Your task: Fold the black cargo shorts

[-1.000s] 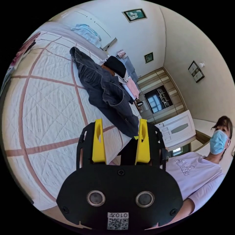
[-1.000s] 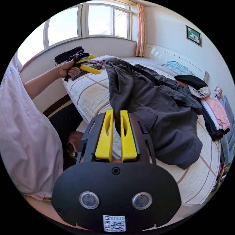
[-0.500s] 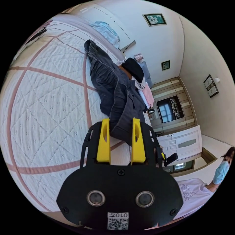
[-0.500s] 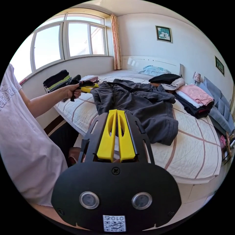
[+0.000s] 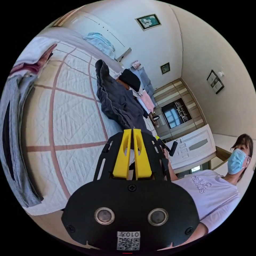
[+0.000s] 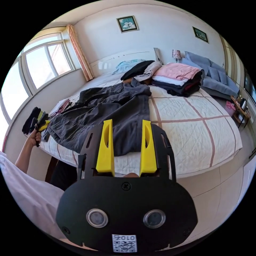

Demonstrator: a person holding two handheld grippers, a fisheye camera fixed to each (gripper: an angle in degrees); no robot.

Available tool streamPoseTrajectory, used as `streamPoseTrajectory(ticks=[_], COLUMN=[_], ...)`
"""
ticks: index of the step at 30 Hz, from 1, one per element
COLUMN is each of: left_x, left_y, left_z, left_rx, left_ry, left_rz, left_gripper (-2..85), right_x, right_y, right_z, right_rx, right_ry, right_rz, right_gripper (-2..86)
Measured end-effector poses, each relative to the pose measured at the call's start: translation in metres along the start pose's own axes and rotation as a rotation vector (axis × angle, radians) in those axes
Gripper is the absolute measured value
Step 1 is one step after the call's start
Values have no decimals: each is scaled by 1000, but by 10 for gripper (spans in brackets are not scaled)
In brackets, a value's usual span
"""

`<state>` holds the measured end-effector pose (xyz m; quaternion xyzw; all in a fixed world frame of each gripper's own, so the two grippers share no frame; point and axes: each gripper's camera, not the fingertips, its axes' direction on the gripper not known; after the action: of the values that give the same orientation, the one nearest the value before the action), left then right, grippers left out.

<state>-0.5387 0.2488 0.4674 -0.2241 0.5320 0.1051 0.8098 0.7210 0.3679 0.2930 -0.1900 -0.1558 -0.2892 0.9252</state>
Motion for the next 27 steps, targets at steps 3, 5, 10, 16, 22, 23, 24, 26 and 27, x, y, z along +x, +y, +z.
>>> streamPoseTrajectory(ticks=[3, 5, 10, 16, 22, 23, 24, 26, 27], left_x=[-55, -68, -61, -68, -43, -37, -26, -12, -7], left_y=[38, 52, 51, 46, -5, -11, -18, -19, -11], left_z=[-9, -16, -23, -19, -47, -54, -69, -93, -109], left_rx=[107, 155, 124, 135, 199, 200, 210, 232, 247], left_ry=[-1, 53, 35, 105, 175, 159, 123, 81, 61], left_rz=[-154, -177, -137, -151, -42, -24, 3, 35, 44], left_gripper=[-2, -2, -3, -3, -3, -3, -3, -2, -2], right_x=[27, 40, 31, 38, 11, 5, 3, -3, -2], right_y=[5, 12, 28, -5, -95, -111, -117, -123, -121], right_z=[2, 8, 35, 56, 37, 17, 6, -36, -41], right_rx=[-34, -98, -186, -210, -257, -214, -190, -102, -99], right_ry=[-38, -154, -152, -168, -232, -240, -244, -273, -287], right_rz=[2, -89, -341, -342, -459, -466, -466, -485, -479], right_gripper=[144, 144, 148, 79, 30, 28, 27, 24, 24])
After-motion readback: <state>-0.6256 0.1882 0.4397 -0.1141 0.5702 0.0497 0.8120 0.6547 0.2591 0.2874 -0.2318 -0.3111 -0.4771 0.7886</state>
